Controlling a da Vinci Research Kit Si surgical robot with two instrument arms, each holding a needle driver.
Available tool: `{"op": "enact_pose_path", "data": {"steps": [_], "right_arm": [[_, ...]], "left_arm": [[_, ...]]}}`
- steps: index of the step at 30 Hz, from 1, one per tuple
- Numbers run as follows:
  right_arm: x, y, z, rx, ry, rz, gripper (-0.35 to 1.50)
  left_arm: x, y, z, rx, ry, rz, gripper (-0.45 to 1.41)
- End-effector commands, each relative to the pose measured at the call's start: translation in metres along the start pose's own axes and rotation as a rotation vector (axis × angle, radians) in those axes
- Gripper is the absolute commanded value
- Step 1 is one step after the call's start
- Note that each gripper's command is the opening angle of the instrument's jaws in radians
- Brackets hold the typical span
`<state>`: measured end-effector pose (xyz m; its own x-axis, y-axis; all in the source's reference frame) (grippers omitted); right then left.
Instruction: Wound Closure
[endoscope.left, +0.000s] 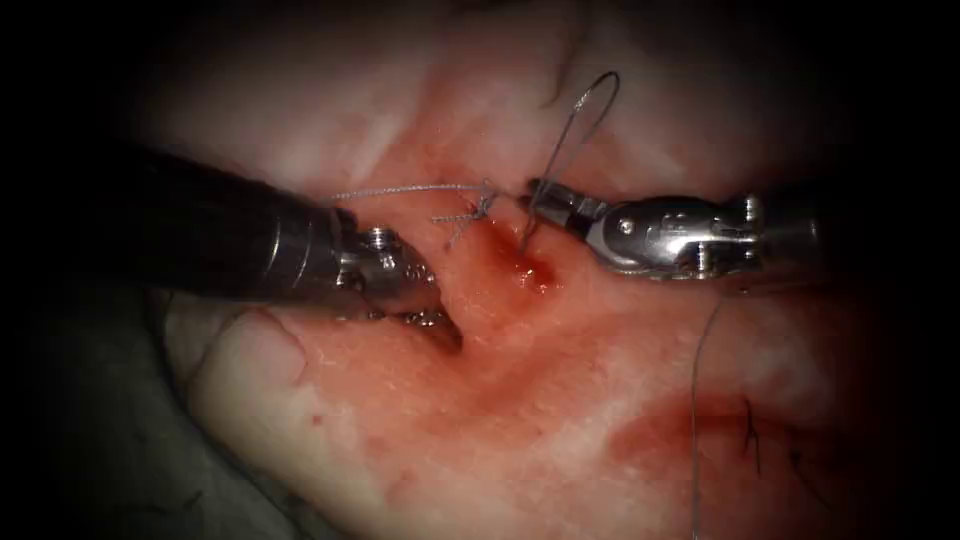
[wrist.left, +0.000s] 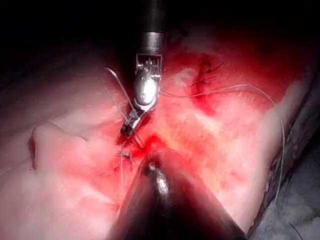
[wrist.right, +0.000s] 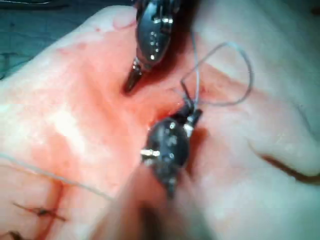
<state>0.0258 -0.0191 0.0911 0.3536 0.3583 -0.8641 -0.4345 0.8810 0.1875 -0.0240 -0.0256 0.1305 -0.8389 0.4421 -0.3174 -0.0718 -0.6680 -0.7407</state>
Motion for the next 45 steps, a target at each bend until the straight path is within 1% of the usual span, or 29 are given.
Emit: {"op": "enact_pose_path", "data": {"steps": [1, 8, 14, 20, 30, 35, 38, 45], "right_arm": [[-0.0002, -0.0005, 0.0004, 0.002, 0.0, 0.014, -0.35], [0.0, -0.0004, 0.0004, 0.008, 0.026, 0.066, -0.35], [0.0009, 0.0004, -0.0002, 0.016, 0.044, 0.1, -0.35], [0.0002, -0.0005, 0.0002, 0.073, 0.058, 0.159, -0.35], [0.0, -0.0011, 0.0004, 0.087, 0.053, 0.208, -0.35], [0.001, 0.0, -0.0001, 0.075, 0.048, 0.22, -0.35], [0.0015, 0.0006, -0.0005, 0.051, 0.066, 0.229, -0.35], [0.0021, 0.0008, -0.0006, 0.049, 0.07, 0.236, -0.35]], "left_arm": [[0.0002, -0.0002, 0.0013, 0.002, -0.001, -0.004, -0.45], [-0.0004, -0.0015, 0.0021, 0.015, -0.005, -0.009, -0.45], [-0.001, -0.0028, 0.0025, 0.023, -0.005, -0.026, -0.45], [-0.0011, -0.003, 0.0024, 0.021, 0.003, -0.023, -0.45], [-0.0009, -0.0032, 0.0025, 0.021, 0.006, -0.024, -0.45], [-0.001, -0.0033, 0.0026, 0.022, 0.005, -0.023, -0.45], [-0.0011, -0.0033, 0.0026, 0.022, 0.005, -0.023, -0.45], [-0.001, -0.0034, 0.0026, 0.023, 0.006, -0.023, -0.45]]}}
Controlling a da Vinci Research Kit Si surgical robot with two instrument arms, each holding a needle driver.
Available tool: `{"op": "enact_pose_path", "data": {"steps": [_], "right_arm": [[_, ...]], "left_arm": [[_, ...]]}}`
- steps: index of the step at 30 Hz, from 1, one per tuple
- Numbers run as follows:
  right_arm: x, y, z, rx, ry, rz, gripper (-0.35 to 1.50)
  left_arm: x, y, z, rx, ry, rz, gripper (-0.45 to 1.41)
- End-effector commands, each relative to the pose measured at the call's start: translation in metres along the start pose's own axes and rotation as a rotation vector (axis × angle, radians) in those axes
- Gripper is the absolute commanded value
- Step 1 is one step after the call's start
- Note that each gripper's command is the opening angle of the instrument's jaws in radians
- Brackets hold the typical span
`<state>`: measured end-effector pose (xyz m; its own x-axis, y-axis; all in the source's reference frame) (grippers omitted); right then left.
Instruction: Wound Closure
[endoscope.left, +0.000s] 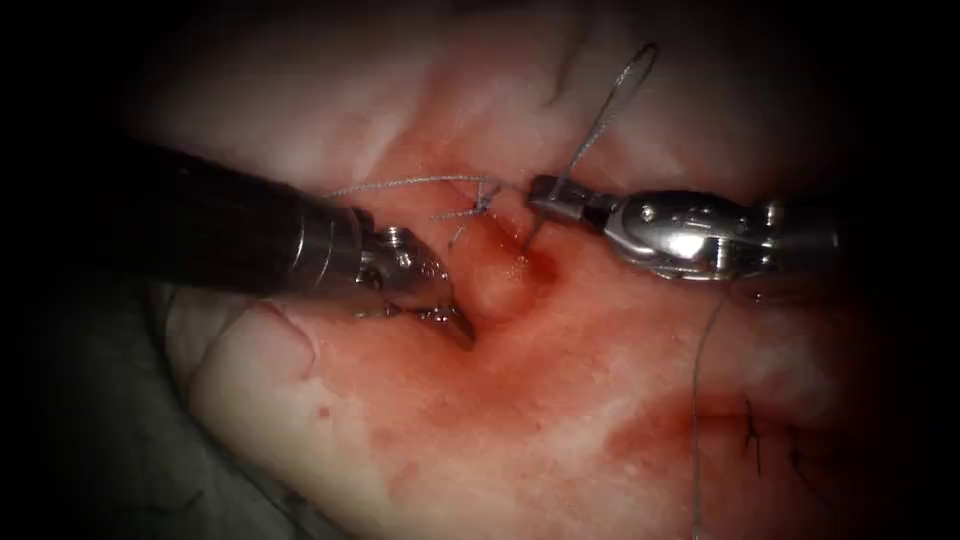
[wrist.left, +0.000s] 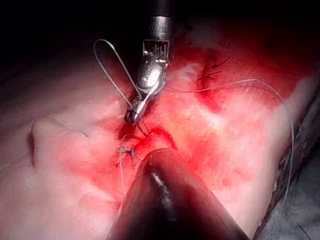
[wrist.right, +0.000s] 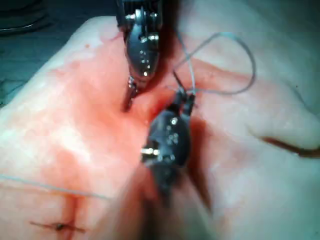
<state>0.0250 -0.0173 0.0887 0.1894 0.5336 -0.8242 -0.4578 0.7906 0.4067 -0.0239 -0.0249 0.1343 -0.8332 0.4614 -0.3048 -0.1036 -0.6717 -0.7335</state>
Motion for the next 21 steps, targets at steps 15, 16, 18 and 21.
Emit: {"op": "enact_pose_path", "data": {"steps": [15, 16, 18, 21], "right_arm": [[0.0, 0.0009, 0.0004, -0.014, 0.004, 0.008, -0.35], [0.0001, 0.0011, 0.0004, -0.015, 0.004, 0.008, -0.35], [0.0001, 0.0012, 0.0004, -0.016, 0.007, 0.009, -0.35], [0.0002, 0.0014, 0.0005, -0.017, 0.01, 0.009, -0.35]], "left_arm": [[-0.0002, -0.0001, 0.001, 0.0, -0.003, 0.002, -0.45], [-0.0002, -0.0002, 0.0009, 0.0, -0.003, 0.002, -0.45], [-0.0002, -0.0002, 0.0009, 0.0, -0.003, 0.002, -0.45], [-0.0002, -0.0002, 0.0009, 0.0, -0.003, 0.002, -0.45]]}}
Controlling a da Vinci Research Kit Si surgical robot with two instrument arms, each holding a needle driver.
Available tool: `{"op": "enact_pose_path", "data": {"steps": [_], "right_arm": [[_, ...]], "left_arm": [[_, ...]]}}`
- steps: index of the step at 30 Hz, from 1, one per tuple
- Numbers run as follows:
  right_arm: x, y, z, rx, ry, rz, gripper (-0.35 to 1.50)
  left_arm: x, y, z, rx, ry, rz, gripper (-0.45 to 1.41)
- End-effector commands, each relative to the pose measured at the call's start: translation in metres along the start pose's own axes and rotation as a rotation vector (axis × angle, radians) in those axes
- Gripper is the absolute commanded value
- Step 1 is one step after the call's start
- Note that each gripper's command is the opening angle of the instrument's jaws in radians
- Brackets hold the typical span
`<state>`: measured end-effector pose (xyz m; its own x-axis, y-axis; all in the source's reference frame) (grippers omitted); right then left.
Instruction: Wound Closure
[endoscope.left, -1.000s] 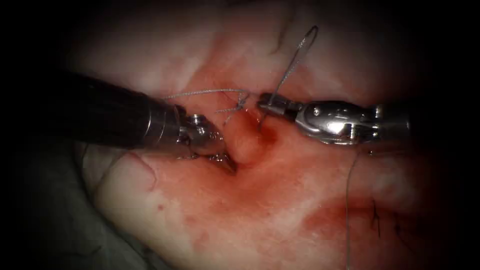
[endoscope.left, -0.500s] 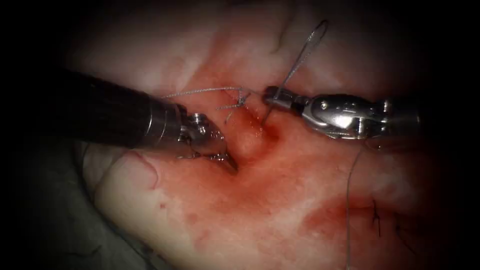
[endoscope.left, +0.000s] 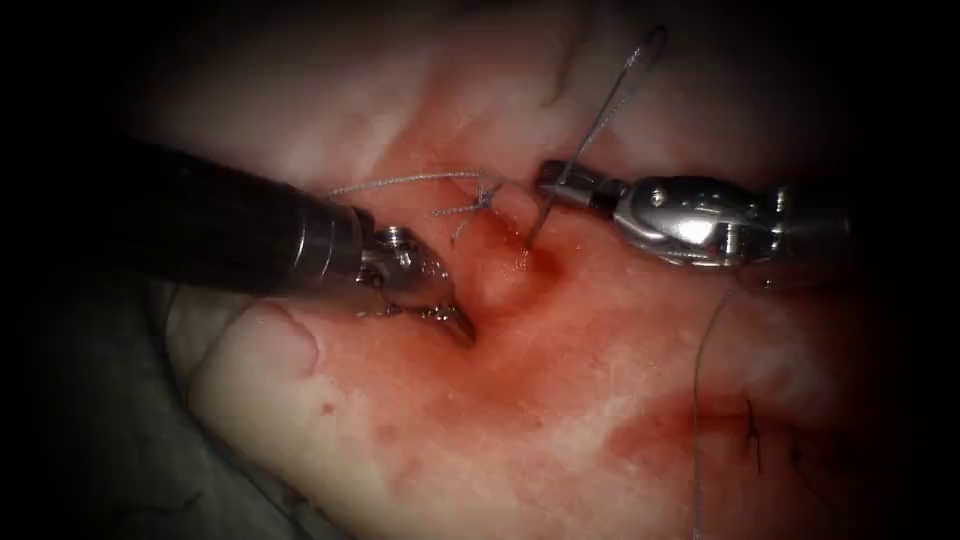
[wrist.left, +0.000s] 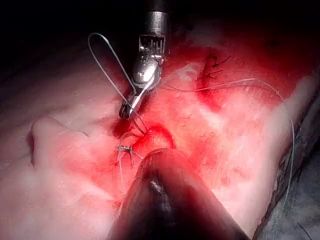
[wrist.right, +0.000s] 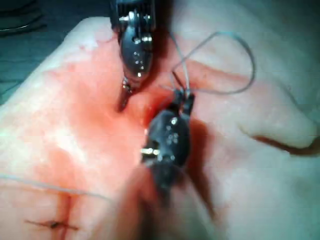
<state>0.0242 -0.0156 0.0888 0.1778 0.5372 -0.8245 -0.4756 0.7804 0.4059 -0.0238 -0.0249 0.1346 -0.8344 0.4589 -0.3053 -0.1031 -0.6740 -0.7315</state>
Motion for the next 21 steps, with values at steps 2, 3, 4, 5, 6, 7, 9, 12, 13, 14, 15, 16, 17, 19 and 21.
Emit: {"op": "enact_pose_path", "data": {"steps": [2, 3, 4, 5, 6, 7, 9, 12, 13, 14, 15, 16, 17, 19, 21], "right_arm": [[-0.0005, -0.0003, 0.0006, 0.002, 0.001, 0.001, -0.35], [-0.0005, -0.0003, 0.0006, 0.002, 0.0, 0.001, -0.35], [-0.0005, -0.0003, 0.0006, 0.001, 0.0, 0.001, -0.35], [-0.0005, -0.0002, 0.0006, 0.001, 0.003, 0.002, -0.35], [-0.0004, -0.0002, 0.0006, 0.001, 0.003, 0.002, -0.35], [-0.0004, -0.0001, 0.0006, 0.0, 0.006, 0.002, -0.35], [-0.0003, 0.0001, 0.0007, 0.0, 0.006, 0.003, -0.35], [-0.0003, 0.0002, 0.0007, 0.0, 0.012, 0.021, -0.35], [-0.0003, 0.0002, 0.0007, 0.001, 0.012, 0.026, -0.35], [-0.0003, 0.0002, 0.0007, 0.001, 0.012, 0.027, -0.35], [-0.0003, 0.0002, 0.0007, 0.0, 0.012, 0.027, -0.35], [-0.0003, 0.0002, 0.0007, 0.0, 0.012, 0.027, -0.35], [-0.0003, 0.0003, 0.0007, 0.0, 0.012, 0.027, -0.35], [-0.0003, 0.0004, 0.0007, -0.001, 0.012, 0.027, -0.35], [-0.0002, 0.0005, 0.0007, -0.001, 0.012, 0.039, -0.35]], "left_arm": [[0.0, 0.0, 0.0008, -0.002, -0.001, 0.0, -0.45], [0.0, 0.0, 0.0008, -0.002, -0.001, 0.0, -0.45], [0.0, 0.0, 0.0008, -0.002, -0.001, 0.0, -0.45], [0.0, 0.0, 0.0008, -0.002, -0.001, 0.0, -0.45], [0.0, 0.0, 0.0008, -0.003, -0.001, 0.0, -0.45], [0.0, 0.0, 0.0008, -0.003, -0.001, 0.001, -0.45], [0.0, 0.0, 0.0008, -0.003, -0.001, 0.001, -0.45], [0.0, -0.0001, 0.0008, -0.003, -0.001, 0.001, -0.45], [0.0, -0.0001, 0.0008, -0.003, -0.001, 0.001, -0.45], [0.0, -0.0001, 0.0007, -0.003, -0.001, 0.001, -0.45], [0.0, -0.0001, 0.0007, -0.003, -0.001, 0.001, -0.45], [0.0, -0.0001, 0.0007, -0.003, -0.001, 0.001, -0.45], [0.0, -0.0002, 0.0007, -0.003, -0.001, -0.004, -0.45], [-0.0001, -0.0002, 0.0007, -0.003, -0.001, -0.004, -0.45], [-0.0001, -0.0002, 0.0007, -0.003, -0.001, -0.004, -0.45]]}}
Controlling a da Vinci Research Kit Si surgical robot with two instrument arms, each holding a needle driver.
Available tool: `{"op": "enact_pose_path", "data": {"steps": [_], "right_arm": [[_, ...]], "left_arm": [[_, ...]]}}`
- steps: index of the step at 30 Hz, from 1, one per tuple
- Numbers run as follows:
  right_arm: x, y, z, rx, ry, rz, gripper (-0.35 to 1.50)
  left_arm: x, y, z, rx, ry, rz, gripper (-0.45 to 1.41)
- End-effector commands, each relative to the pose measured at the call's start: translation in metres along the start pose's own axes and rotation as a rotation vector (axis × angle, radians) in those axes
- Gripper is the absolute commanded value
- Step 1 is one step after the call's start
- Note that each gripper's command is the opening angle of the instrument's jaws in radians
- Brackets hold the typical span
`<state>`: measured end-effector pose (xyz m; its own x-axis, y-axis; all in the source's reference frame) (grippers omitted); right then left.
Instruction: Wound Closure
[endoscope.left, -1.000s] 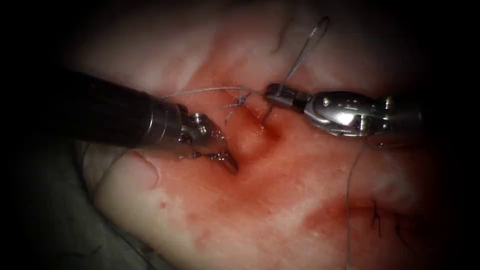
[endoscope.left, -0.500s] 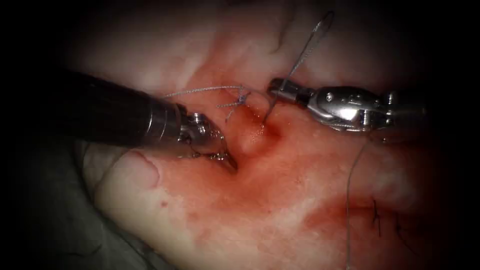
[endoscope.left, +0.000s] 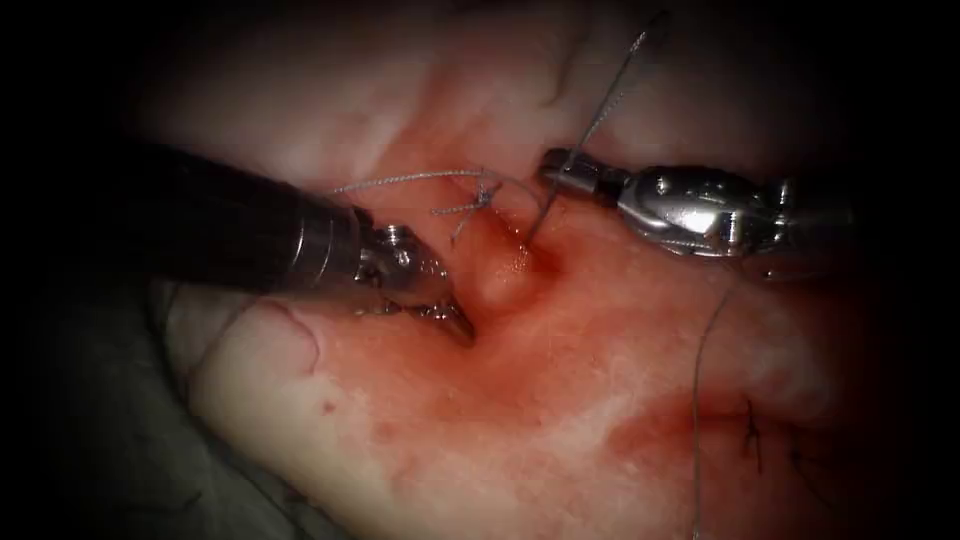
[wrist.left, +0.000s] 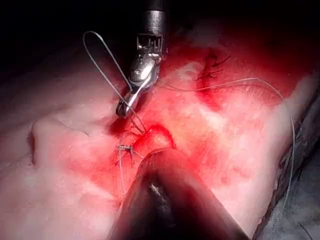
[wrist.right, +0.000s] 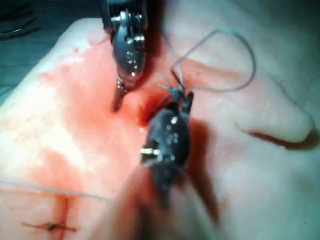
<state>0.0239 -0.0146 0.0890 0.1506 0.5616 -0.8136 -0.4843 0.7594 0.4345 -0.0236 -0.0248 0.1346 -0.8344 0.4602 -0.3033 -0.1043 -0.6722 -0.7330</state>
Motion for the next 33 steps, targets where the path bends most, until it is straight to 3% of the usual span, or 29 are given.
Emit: {"op": "enact_pose_path", "data": {"steps": [1, 10, 33], "right_arm": [[-0.0005, -0.0004, 0.0006, 0.002, 0.0, 0.003, -0.35], [-0.0004, 0.0, 0.0006, -0.006, 0.0, 0.022, -0.35], [-0.0016, -0.0009, 0.0006, 0.049, 0.032, 0.323, -0.35]], "left_arm": [[0.0, 0.0, 0.0008, -0.002, -0.001, -0.001, -0.45], [-0.0001, -0.0001, 0.0008, -0.002, -0.001, 0.0, -0.45], [-0.0002, -0.0002, 0.0008, -0.001, -0.002, 0.002, -0.45]]}}
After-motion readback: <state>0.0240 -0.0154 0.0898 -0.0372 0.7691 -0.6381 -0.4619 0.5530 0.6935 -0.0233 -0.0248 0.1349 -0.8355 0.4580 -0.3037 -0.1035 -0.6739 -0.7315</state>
